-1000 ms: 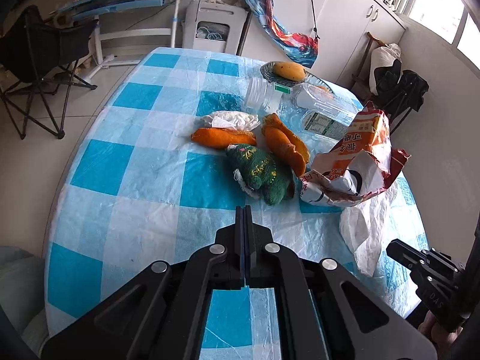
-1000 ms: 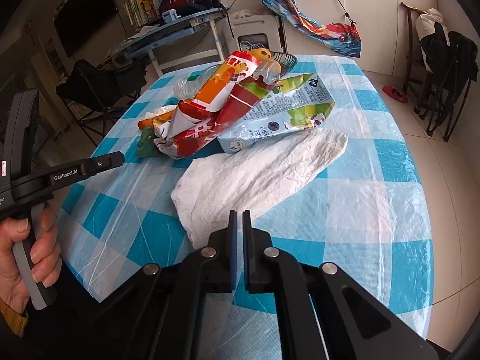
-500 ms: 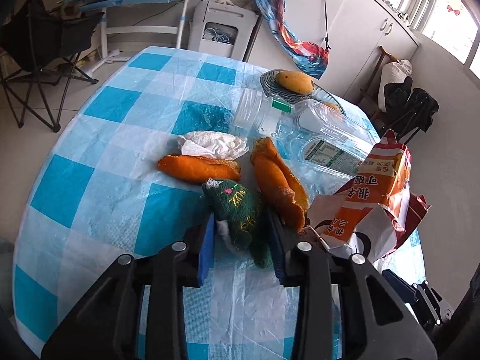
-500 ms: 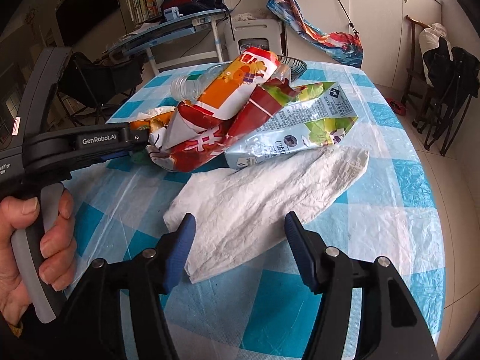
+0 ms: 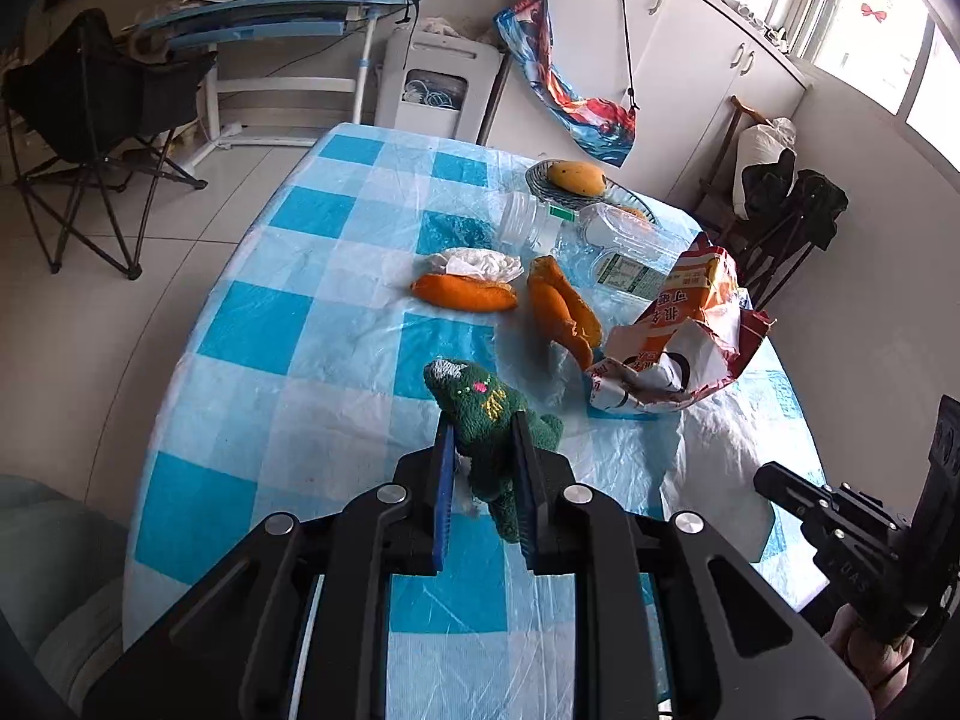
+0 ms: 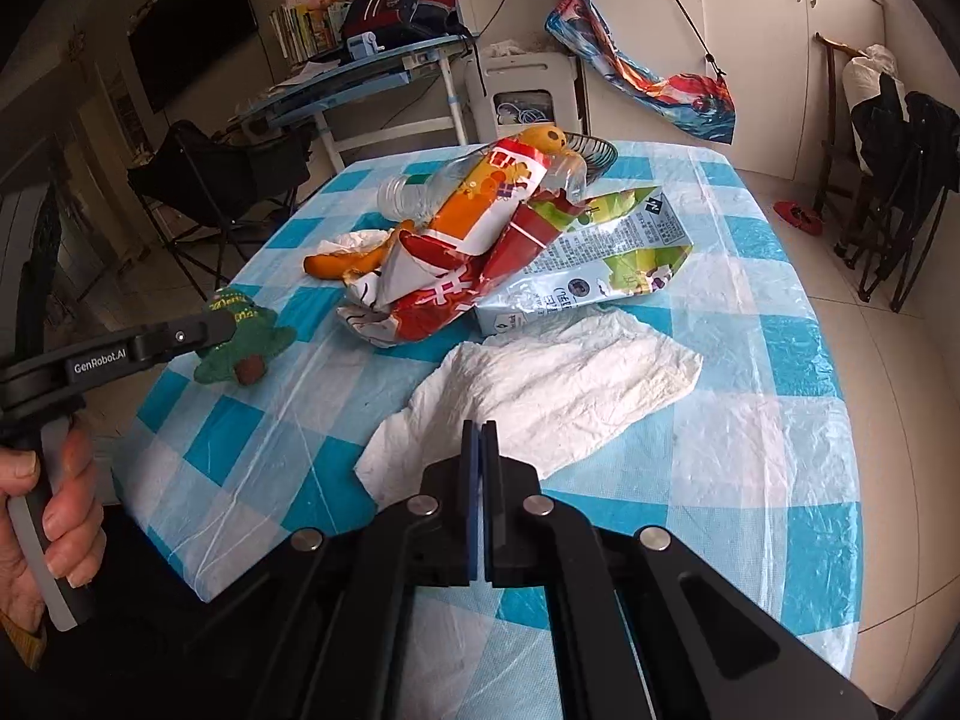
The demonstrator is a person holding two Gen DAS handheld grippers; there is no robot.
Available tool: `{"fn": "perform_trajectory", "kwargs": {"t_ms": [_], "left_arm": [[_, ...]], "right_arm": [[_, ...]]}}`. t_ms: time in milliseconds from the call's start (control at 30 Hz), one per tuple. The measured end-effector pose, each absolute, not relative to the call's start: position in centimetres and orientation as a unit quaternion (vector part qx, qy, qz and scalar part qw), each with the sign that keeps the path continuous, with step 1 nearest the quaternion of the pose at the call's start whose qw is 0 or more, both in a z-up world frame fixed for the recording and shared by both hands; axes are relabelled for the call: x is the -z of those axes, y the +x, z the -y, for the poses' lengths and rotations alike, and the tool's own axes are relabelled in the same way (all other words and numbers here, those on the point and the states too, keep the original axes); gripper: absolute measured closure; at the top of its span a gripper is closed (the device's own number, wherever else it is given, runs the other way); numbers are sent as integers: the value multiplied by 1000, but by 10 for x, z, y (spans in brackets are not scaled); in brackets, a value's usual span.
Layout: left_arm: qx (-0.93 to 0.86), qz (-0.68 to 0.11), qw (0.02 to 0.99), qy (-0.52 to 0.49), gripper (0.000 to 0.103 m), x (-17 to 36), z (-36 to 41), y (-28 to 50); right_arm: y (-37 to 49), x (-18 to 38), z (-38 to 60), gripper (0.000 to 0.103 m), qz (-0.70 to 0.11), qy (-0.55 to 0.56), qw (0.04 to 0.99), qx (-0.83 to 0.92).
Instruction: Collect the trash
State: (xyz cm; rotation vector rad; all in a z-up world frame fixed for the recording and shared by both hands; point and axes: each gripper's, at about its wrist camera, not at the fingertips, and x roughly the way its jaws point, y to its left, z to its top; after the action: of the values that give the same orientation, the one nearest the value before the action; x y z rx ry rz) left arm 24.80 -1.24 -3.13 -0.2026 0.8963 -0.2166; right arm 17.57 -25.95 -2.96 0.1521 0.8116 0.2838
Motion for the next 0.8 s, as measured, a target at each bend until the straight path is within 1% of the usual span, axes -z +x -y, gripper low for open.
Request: {"fn": "perform_trajectory", "kwargs": {"t_ms": [100,200,333,367,400,433,467,500,533,633,667,733,767,800], "left_arm": [[110,-446,882,-107,83,43,6,236],[111,-458,876,-103,78,57,9,230],[105,-455,879,-100,62,62,12,226],[103,-455,879,-98,56,64,13,226],[103,-454,880,-97,54,65,14,225],[101,-455,879,-97,51,66,14,225],[98,-455,880,-98,47,68,15,225],[96,-451,882,-99,46,68,15,225],[94,-450,883,-98,45,68,16,225],[88,-445,886,-93,45,68,19,227],[86,-444,887,-94,45,68,20,228],[85,-442,888,-93,45,68,20,229],[84,-441,889,-93,50,68,20,230],[84,-441,889,-93,52,68,20,230]], "right_arm": [[168,23,258,101,-392,72,905,-147],[165,36,255,101,-416,71,892,-159],[166,49,250,101,-441,67,880,-161],[165,50,250,97,-442,66,881,-158],[165,51,249,90,-443,65,881,-156],[165,51,248,64,-440,63,883,-152],[164,50,247,52,-434,58,887,-146],[163,50,245,41,-430,50,891,-140],[164,51,243,41,-430,44,891,-138],[165,56,239,34,-430,26,893,-127],[166,58,237,34,-431,20,894,-125],[169,62,233,34,-433,10,892,-125],[169,63,230,36,-432,-3,894,-120],[169,64,226,40,-429,-17,896,-115]]}}
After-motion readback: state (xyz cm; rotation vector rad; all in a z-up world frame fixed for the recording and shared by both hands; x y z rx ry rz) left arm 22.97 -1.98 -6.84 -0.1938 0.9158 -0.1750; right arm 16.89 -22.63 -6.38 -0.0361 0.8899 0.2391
